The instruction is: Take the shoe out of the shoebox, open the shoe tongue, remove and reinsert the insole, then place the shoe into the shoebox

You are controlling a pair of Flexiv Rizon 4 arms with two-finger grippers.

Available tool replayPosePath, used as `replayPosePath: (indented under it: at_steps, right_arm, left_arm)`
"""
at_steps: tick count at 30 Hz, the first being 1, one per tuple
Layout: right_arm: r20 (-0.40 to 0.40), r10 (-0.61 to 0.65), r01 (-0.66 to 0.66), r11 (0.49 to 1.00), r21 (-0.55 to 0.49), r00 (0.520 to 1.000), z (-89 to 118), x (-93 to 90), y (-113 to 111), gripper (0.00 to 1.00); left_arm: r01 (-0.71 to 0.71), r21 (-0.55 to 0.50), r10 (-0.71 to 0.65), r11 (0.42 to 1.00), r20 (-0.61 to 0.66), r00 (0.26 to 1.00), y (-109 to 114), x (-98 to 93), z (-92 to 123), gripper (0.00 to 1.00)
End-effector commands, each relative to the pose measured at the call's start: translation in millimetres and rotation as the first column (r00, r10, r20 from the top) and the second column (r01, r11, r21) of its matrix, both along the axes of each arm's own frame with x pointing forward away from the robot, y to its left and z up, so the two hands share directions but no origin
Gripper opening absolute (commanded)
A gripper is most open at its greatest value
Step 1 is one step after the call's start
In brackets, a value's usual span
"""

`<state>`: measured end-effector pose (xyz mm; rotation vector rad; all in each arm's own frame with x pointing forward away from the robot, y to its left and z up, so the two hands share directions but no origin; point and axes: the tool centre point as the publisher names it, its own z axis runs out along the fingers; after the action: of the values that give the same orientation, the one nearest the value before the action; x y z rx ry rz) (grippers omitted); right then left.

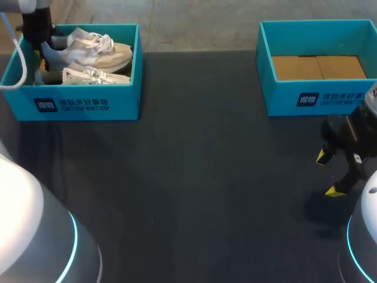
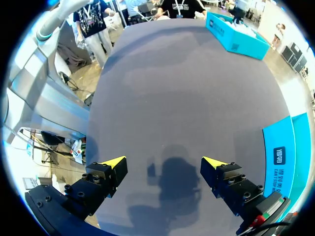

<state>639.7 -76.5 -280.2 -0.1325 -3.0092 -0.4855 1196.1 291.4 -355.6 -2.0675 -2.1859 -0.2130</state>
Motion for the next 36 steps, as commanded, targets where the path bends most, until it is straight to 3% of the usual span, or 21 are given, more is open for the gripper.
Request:
replayPosePath:
  at_steps: [1, 17, 21, 22, 23, 24, 36]
  right_arm:
    - [0.002, -0.002, 0.002, 1.0, -0.003, 1.0, -0.8, -0.9, 0.3, 1.0]
    - [0.002, -0.002, 0.002, 1.0, -0.003, 1.0, -0.8, -0.9, 0.3, 1.0]
    - [0.002, -0.002, 0.002, 1.0, -0.003, 1.0, -0.8, -0.9, 0.3, 1.0]
    - [0.002, -0.002, 0.002, 1.0, -0.003, 1.0, -0.8, -0.9, 0.3, 1.0]
    - [0.002, -0.002, 0.002, 1.0, -0.003, 1.0, -0.8, -0.9, 0.3, 1.0]
    - [0.002, -0.002, 0.002, 1.0, -0.003, 1.0, -0.8, -0.9, 0.3, 1.0]
    - [0.002, -0.002, 0.002, 1.0, -0.003, 1.0, -0.8, -0.9, 0.3, 1.0]
  left_arm:
    - [0.005, -0.003, -0.005, 1.0, -0.024, 1.0, 0.4, 9.0, -6.1, 0.0]
    - [0.016, -0.025, -0.017, 1.0, -0.052, 0.998, -4.0, 8.8, -17.1, 0.0]
    - [0.026, -0.03, -0.027, 0.999, -0.053, 0.998, -3.9, 5.3, -16.8, 0.49]
    - [0.029, -0.032, -0.03, 0.999, -0.05, 0.998, -4.3, 4.4, -15.9, 0.76]
    - [0.033, -0.037, -0.034, 0.999, -0.046, 0.998, -4.7, 3.6, -14.4, 0.96]
    - [0.036, -0.042, -0.037, 0.998, -0.041, 0.998, -5.3, 3.4, -13.4, 1.0]
    - [0.027, -0.115, -0.03, 0.993, -0.026, 0.999, -6.8, 2.7, 3.5, 1.0]
